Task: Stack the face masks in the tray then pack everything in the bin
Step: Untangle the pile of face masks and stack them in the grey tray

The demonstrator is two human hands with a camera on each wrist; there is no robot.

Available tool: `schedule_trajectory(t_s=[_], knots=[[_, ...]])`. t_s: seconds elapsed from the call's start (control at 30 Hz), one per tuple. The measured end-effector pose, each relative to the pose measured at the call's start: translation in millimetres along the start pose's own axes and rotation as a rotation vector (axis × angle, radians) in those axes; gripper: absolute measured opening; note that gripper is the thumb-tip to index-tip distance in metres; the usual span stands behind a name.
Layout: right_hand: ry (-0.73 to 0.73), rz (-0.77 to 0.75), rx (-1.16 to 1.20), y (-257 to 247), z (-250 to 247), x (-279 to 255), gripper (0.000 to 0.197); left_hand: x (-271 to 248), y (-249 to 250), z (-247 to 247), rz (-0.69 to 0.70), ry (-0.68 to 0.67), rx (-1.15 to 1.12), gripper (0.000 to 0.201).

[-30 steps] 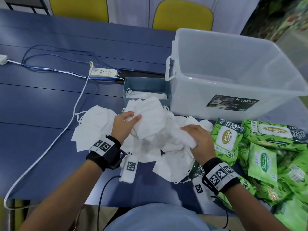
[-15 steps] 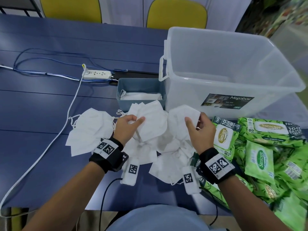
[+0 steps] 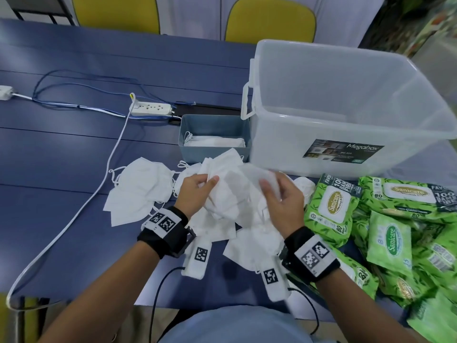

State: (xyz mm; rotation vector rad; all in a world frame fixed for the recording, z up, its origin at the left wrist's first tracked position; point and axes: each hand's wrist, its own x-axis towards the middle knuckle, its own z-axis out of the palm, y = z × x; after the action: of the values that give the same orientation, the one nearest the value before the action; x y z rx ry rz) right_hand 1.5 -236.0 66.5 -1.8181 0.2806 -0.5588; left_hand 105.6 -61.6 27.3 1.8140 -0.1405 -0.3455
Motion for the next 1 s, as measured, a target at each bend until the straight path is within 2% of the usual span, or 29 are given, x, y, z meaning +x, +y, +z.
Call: schedule_trajectory(t_s=[0.07,0.1,0.2,0.33,0.47,0.53,0.6,0.73,0.83,1.0], knots=[[0.114,0.084,0.027,-6,-12,15,0.011,-1,-4,-3,0.004,0.001,0.008,0.041],[0.123,0.135,0.047,-6,-17,21,0.009,-1,-6,-5,0.005,0.009,0.009,0.035],[0.050,0.238,0.088,-2,-22,31,0.006,-3,-9,-6,-0.024,-0.037,-0.002,0.048],[0.065,0.236,0.113,6,-14,30,0.003,-9,-1,-1,-0.022,-0.132,-0.011,0.058],[0.079,0.274,0.190,8,-5,31,0.006,-14,5,5,0.016,-0.143,0.014,0.051],[0.117,0.154,0.205,0,-6,29,0.011,-13,2,5,-0.001,-0.133,-0.014,0.050],[0.106,-0.045,0.204,-11,-10,27,0.022,-11,-1,3,-0.039,-0.119,-0.053,0.049],[-0.032,-0.411,-0.056,-15,-6,16,0.024,-8,-2,4,-0.134,-0.079,-0.166,0.036],[-0.137,-0.494,-0.240,8,7,4,0.017,-9,3,7,-0.189,-0.067,-0.279,0.030],[-0.266,-0.482,-0.409,36,17,-9,0.025,-11,11,11,-0.188,-0.077,-0.334,0.028]])
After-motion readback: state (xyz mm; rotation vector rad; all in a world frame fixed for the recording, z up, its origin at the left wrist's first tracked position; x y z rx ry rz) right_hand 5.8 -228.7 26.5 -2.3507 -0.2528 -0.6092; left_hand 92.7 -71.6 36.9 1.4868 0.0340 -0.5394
